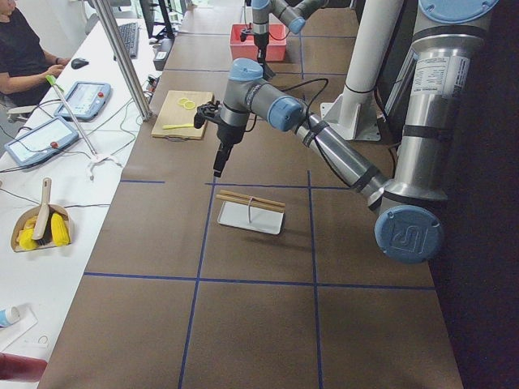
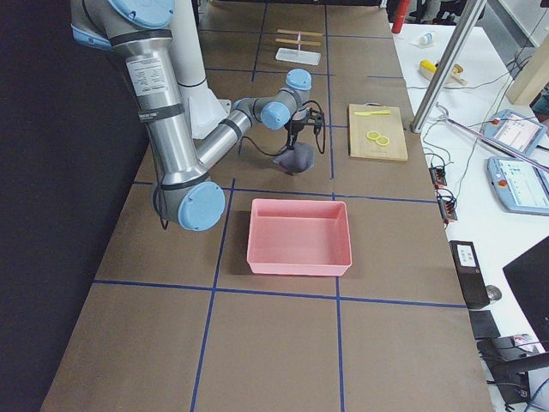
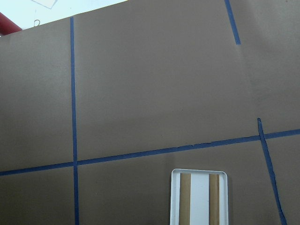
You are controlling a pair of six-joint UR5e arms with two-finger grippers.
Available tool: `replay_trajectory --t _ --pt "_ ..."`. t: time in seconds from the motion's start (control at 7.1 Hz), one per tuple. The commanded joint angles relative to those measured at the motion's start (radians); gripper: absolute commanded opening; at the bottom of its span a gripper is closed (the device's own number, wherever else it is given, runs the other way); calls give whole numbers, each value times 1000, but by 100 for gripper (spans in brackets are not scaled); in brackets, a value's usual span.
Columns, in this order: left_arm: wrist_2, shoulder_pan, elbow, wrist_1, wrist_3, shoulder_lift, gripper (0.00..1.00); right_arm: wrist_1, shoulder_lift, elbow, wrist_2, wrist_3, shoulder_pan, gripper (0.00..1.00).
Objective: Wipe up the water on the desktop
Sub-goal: 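Carry the cloth with the right gripper into the pink bin and release it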
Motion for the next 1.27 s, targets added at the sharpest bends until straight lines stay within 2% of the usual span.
replay_trajectory --t 0.0,0.28,0.42,0.7,0.85,0.99,1.13 --pt "-1 -5 3 4 0 0 100 -143 -132 178 75 -189 227 0" --pt "-4 -5 4 5 -1 2 100 -155 -311 176 139 -524 417 0" --pt "-7 -5 4 5 -2 2 100 -153 -373 157 150 -644 457 1" --pt "-27 -5 4 7 -2 2 100 -139 -363 31 144 -660 461 4" --pt "-27 -5 6 7 -2 2 100 -39 -363 -48 144 -653 459 9" --pt "-27 -5 6 7 -2 2 100 47 -363 -111 144 -650 434 21" --pt "-27 -5 4 7 -3 2 100 60 -363 -128 143 -638 408 30"
